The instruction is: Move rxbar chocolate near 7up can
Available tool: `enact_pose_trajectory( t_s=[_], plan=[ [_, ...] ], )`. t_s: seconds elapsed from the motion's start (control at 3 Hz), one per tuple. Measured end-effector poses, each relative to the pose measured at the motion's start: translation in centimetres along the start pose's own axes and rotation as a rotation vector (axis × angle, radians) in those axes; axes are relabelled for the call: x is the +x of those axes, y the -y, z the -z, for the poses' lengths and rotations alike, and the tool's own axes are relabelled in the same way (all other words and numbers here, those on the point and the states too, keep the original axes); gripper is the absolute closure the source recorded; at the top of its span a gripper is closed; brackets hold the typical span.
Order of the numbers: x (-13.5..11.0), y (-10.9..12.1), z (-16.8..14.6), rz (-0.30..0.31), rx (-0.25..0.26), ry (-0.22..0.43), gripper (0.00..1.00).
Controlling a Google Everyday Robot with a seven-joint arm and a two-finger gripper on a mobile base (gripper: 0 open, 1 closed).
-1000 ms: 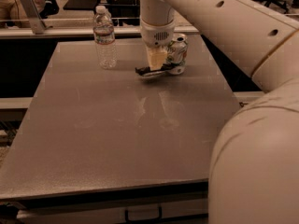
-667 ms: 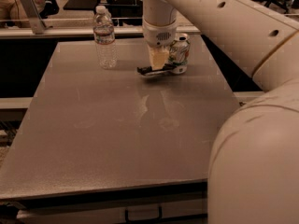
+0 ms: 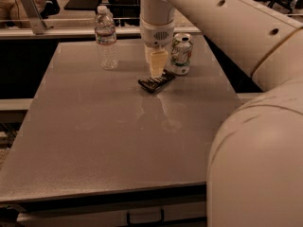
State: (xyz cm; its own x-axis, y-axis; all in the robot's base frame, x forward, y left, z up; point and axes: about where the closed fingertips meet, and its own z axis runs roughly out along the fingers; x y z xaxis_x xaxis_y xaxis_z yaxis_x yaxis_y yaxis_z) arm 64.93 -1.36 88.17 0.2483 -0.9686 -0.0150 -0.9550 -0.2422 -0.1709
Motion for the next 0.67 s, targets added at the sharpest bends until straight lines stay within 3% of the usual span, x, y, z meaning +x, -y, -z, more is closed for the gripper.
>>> enact_pose_trajectory(
  t_s=[0.33, 0.67],
  plan=[
    [-0.42, 1.08, 0.29, -0.001, 0.018, 0.020, 0.00],
    [-0.45, 1.12, 0.25, -0.001, 0.019, 0.021, 0.00]
  ],
)
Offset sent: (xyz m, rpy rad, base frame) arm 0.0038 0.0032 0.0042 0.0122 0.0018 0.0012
